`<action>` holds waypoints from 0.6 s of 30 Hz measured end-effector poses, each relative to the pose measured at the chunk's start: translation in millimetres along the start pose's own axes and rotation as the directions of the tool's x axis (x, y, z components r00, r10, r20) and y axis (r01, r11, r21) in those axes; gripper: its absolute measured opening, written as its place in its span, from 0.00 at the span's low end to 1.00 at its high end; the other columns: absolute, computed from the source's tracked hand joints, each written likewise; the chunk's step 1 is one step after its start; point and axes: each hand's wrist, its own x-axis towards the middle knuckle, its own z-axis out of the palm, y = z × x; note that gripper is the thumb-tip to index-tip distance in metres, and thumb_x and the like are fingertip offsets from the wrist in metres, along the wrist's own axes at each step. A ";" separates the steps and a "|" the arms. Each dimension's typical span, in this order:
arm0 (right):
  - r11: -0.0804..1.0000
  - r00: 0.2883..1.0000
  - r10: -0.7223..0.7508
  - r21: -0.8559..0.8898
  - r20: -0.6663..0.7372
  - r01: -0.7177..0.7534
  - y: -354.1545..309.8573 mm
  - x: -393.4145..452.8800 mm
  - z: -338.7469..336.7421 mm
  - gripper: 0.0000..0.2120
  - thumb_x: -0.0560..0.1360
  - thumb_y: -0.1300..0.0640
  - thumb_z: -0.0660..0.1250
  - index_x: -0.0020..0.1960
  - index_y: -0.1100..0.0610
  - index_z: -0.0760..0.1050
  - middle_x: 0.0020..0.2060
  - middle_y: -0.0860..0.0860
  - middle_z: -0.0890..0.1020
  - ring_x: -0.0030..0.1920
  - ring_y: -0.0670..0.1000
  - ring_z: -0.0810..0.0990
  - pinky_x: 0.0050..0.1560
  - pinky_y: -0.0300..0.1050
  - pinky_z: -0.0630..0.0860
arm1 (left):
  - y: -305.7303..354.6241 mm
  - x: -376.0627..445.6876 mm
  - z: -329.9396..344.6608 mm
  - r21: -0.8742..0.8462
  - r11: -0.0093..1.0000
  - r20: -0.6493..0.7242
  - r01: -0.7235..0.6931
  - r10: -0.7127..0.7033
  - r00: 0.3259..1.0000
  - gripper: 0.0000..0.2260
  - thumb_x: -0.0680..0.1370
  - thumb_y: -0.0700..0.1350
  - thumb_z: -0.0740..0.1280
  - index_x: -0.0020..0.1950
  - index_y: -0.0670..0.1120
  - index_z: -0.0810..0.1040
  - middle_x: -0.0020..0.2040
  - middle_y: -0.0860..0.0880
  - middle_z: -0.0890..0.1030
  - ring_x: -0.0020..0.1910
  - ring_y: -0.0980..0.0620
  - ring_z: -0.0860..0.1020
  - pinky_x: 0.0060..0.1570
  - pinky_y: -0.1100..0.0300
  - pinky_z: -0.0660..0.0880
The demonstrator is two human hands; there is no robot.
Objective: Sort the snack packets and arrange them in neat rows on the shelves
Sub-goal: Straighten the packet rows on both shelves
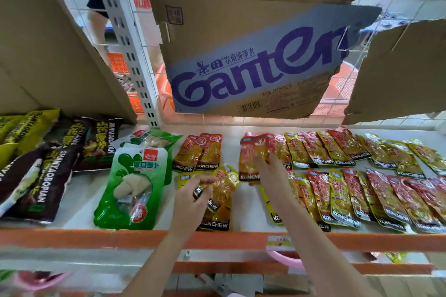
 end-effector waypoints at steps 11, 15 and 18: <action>0.888 0.999 -0.044 -0.458 0.007 0.042 13.4 15.7 -37.1 0.07 0.77 0.54 0.62 0.54 0.55 0.74 0.36 0.50 0.79 0.32 0.48 0.75 0.31 0.41 0.69 | -5.7 -6.6 -0.4 0.084 0.982 0.156 -0.168 0.154 0.976 0.09 0.71 0.47 0.67 0.50 0.52 0.80 0.36 0.64 0.78 0.37 0.65 0.76 0.37 0.73 0.68; 0.738 0.987 -0.085 -0.674 -0.137 -0.030 42.5 -0.3 -73.2 0.20 0.74 0.44 0.65 0.60 0.56 0.73 0.53 0.52 0.74 0.53 0.53 0.74 0.50 0.47 0.73 | -10.5 -11.3 3.6 0.334 0.884 0.406 -0.328 0.179 0.896 0.14 0.72 0.57 0.62 0.57 0.60 0.73 0.25 0.58 0.68 0.25 0.65 0.68 0.27 0.68 0.62; 0.567 0.997 -0.010 -0.822 -0.074 -0.055 58.3 -11.1 -77.0 0.31 0.71 0.35 0.64 0.63 0.57 0.68 0.64 0.56 0.67 0.65 0.55 0.66 0.61 0.50 0.68 | -5.6 -8.6 6.4 0.401 0.838 0.390 -0.369 0.208 0.897 0.18 0.71 0.65 0.57 0.52 0.58 0.77 0.20 0.58 0.64 0.21 0.67 0.63 0.24 0.68 0.60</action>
